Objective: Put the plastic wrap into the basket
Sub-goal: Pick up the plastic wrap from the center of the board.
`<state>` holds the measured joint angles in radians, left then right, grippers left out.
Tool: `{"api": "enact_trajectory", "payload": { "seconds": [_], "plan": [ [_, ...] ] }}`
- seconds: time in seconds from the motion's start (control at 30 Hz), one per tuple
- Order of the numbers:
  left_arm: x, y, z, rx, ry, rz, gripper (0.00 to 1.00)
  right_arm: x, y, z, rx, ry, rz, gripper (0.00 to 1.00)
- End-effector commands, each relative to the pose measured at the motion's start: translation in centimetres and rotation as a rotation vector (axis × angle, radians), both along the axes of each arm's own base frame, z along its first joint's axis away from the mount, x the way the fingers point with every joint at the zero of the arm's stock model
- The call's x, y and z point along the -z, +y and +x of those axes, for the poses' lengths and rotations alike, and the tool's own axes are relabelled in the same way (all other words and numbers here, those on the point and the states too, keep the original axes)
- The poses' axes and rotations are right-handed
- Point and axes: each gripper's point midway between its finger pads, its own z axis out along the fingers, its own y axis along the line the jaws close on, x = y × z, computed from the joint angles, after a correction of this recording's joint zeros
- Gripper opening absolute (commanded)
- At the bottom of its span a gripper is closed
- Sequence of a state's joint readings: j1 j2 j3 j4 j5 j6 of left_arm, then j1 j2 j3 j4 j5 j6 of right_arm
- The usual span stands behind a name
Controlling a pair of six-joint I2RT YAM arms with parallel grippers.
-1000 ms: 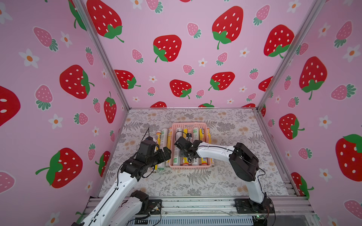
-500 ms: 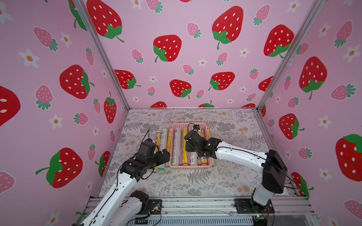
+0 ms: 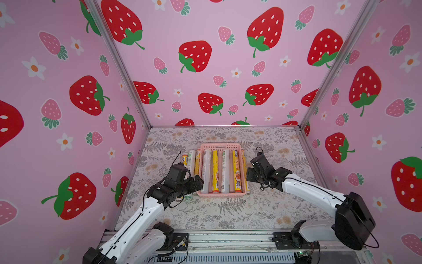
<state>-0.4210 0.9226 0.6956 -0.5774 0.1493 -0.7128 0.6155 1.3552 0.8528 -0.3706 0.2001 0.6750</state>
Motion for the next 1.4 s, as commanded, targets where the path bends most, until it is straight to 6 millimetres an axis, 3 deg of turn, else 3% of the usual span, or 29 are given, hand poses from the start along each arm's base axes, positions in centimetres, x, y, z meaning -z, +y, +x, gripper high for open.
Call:
{"api": "enact_trajectory", "payload": {
  "seconds": [0.0,0.2,0.43,0.87,1.17,1.37],
  "plan": [
    [0.2,-1.0,0.5,0.014,0.001,-0.007,0.97,0.8,0.9,0.2,-0.064,0.026,0.105,0.67],
    [0.8,-1.3,0.9,0.016,0.007,0.043,0.98,3.4,0.5,1.0,-0.065,0.075,0.106,0.67],
    [0.8,-1.4,1.0,0.015,-0.001,0.044,0.98,5.2,1.2,1.6,-0.076,0.095,0.111,0.66],
    [1.0,-1.5,1.1,0.020,0.010,0.064,0.98,8.3,-1.2,1.8,0.005,0.158,-0.035,0.65],
    [0.9,-1.4,1.0,0.020,0.007,0.075,0.98,7.3,-4.6,1.0,0.116,0.132,-0.112,0.65],
    [1.1,-1.4,0.8,0.021,0.003,0.085,0.98,5.8,-4.5,0.0,0.050,0.088,-0.090,0.67]
  ]
}}
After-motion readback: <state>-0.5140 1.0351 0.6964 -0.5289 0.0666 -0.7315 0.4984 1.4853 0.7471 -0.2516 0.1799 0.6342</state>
